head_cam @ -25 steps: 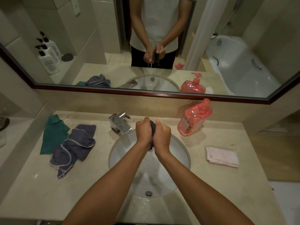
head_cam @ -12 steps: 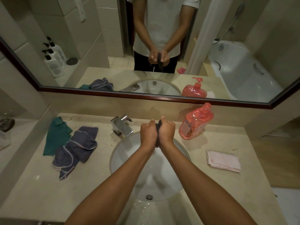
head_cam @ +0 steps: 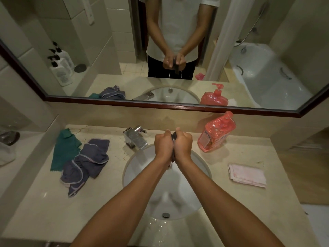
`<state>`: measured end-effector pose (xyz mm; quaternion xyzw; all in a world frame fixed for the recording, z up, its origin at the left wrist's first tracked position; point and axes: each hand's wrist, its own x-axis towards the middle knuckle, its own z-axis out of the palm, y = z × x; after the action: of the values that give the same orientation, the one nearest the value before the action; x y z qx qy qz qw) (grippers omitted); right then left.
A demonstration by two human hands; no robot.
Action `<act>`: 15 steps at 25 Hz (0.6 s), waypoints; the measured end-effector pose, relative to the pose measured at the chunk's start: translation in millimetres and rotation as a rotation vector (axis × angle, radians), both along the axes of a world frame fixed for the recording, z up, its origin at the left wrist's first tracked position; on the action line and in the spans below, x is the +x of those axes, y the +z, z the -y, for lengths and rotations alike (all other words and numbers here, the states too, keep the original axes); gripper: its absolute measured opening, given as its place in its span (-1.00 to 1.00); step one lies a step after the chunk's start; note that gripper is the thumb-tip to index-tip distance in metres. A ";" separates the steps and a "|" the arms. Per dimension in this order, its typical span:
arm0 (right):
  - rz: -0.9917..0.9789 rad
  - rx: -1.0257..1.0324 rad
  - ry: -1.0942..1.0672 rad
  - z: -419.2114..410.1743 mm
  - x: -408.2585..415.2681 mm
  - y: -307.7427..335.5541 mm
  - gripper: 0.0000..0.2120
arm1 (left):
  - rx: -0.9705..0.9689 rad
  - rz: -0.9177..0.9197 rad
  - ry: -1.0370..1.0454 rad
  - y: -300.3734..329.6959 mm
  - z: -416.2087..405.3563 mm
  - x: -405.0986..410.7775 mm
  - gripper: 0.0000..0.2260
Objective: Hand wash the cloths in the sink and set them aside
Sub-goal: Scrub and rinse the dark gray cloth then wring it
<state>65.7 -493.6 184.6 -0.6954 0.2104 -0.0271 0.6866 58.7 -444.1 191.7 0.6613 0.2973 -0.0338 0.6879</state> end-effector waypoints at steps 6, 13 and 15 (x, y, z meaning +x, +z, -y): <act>-0.008 0.036 -0.027 4.2 3.4 5.9 -0.48 | 0.014 0.025 -0.040 1.1 3.3 -4.6 -0.58; 0.093 0.023 0.017 -1.7 -15.5 6.9 -0.46 | 0.033 0.091 -0.041 10.0 -2.9 0.8 -0.56; 0.099 0.099 -0.022 8.0 1.3 14.7 -0.42 | 0.100 0.135 -0.092 8.9 4.6 -5.3 -0.49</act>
<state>67.0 -501.6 199.3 -0.6561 0.1849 -0.0583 0.7294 53.4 -448.7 200.6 0.7086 0.2207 -0.0058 0.6701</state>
